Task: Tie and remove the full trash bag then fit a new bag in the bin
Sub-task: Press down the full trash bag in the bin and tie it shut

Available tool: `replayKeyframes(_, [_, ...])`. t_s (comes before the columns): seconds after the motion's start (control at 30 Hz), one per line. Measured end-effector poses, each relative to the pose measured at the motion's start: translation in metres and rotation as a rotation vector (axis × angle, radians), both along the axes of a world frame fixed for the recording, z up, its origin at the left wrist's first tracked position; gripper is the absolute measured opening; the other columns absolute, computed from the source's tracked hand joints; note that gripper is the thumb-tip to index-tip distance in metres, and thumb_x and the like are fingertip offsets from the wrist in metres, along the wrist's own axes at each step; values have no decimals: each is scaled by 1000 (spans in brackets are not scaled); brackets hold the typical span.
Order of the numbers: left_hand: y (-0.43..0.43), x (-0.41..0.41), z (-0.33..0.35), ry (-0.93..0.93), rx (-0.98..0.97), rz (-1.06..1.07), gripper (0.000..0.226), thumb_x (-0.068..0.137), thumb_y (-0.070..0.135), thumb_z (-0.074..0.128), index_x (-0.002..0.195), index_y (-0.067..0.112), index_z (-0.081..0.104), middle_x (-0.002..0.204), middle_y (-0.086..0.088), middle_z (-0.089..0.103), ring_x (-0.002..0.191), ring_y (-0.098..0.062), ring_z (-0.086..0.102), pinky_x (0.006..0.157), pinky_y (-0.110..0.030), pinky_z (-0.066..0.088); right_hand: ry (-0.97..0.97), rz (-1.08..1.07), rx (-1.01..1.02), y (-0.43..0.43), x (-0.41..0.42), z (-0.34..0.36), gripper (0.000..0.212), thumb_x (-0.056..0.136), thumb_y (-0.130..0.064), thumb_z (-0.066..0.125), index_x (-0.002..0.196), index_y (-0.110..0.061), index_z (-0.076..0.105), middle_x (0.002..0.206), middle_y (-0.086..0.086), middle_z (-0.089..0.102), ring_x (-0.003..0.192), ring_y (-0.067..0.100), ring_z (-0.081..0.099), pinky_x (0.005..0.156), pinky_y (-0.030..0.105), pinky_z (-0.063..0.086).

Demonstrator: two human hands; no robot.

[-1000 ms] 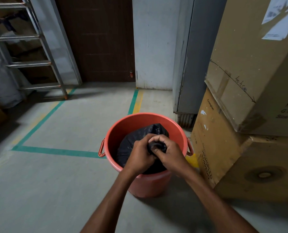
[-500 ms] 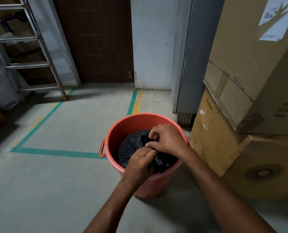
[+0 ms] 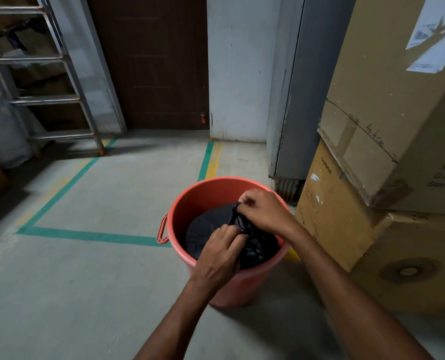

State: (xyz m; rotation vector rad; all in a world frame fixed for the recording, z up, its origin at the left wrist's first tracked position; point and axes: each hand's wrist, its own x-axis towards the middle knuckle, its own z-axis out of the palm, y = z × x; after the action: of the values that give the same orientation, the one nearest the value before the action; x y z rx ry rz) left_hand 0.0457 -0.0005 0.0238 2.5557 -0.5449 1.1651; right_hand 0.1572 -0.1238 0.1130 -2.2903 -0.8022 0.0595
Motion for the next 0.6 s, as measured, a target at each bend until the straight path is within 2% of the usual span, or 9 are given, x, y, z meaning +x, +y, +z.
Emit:
replayKeyframes(0.03, [-1, 0, 0, -5, -1, 3, 17, 88, 2, 53, 105, 7, 53, 107, -12, 48, 80, -30, 48, 68, -42, 44, 61, -28, 57, -5, 2, -2, 11, 91, -24, 64, 83, -21, 69, 82, -7, 69, 72, 5, 60, 69, 24, 46])
replayKeyframes(0.17, [-2, 1, -1, -3, -13, 22, 24, 83, 2, 56, 107, 8, 53, 121, -15, 46, 83, -30, 48, 71, -41, 42, 473, -75, 350, -14, 4, -6, 18, 99, -24, 55, 83, -20, 60, 75, 1, 60, 71, 15, 54, 68, 34, 43])
replayKeyframes(0.27, [1, 2, 0, -3, -59, 33, 30, 80, 2, 55, 108, 10, 54, 127, -15, 45, 93, -31, 52, 75, -42, 44, 675, -138, 513, -12, 6, -1, 15, 100, -14, 55, 88, -16, 64, 72, -2, 61, 62, 8, 54, 60, 23, 42])
replayKeyframes(0.37, [6, 2, 4, 37, -187, 48, 33, 76, 4, 54, 108, 12, 56, 136, -18, 45, 112, -36, 54, 87, -43, 49, 846, -220, 625, -13, 9, 6, 11, 94, -6, 62, 87, -12, 67, 64, -4, 58, 54, 6, 46, 52, 19, 35])
replayKeyframes(0.43, [10, 3, 10, 94, -276, 44, 32, 76, 4, 57, 106, 14, 57, 144, -22, 43, 117, -39, 55, 92, -45, 50, 912, -258, 618, -19, 12, 13, 7, 91, -8, 66, 87, -12, 68, 60, -5, 54, 52, 5, 41, 49, 19, 31])
replayKeyframes(0.53, [14, 10, 19, 175, -335, -26, 27, 79, 7, 59, 104, 17, 56, 158, -17, 32, 117, -30, 55, 97, -40, 47, 953, -202, 525, -22, 14, 24, 11, 94, -14, 66, 83, -16, 66, 54, -7, 49, 47, 4, 36, 46, 17, 27])
replayKeyframes(0.6, [13, 16, 25, 222, -401, -88, 37, 73, -4, 60, 103, 17, 54, 157, -9, 38, 130, -24, 53, 104, -39, 46, 932, -93, 460, -18, 10, 27, 10, 96, -15, 64, 87, -16, 65, 57, -7, 48, 49, 5, 36, 47, 17, 28])
